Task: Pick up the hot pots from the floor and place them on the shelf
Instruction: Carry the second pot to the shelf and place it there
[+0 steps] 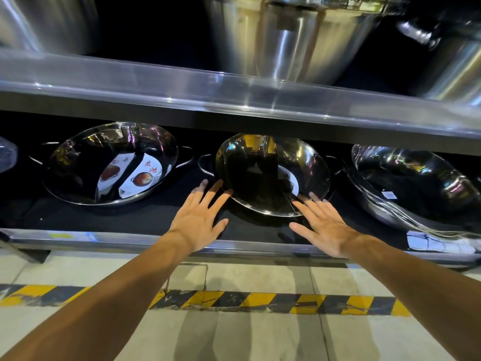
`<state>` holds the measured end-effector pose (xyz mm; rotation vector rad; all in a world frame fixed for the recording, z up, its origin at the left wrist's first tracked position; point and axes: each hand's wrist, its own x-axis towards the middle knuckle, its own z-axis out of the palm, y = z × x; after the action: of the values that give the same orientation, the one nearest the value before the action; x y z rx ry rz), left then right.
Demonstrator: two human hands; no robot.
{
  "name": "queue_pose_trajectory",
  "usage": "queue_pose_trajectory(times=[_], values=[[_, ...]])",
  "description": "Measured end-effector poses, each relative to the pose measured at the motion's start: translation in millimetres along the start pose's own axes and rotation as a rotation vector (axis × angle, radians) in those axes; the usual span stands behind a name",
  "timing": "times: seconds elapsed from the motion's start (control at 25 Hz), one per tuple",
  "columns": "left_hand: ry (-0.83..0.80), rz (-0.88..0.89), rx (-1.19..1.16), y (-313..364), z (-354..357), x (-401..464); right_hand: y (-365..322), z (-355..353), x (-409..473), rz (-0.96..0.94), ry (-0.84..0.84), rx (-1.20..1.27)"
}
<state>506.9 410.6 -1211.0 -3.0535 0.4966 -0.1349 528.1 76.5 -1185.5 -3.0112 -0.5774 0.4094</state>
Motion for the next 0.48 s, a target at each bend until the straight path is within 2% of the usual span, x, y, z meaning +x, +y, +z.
queue_pose_trajectory(times=[0.12,0.24,0.48], values=[[0.048,0.129,-0.08,-6,-4,-19,-16,-3,-1,-0.07,0.041,-0.028],[-0.004,0.253,-0.132,-2,3,-31,-42,4,1,-0.117,0.015,-0.036],[-0.025,0.177,-0.119,-5,6,-27,-52,7,11,-0.112,0.007,-0.002]])
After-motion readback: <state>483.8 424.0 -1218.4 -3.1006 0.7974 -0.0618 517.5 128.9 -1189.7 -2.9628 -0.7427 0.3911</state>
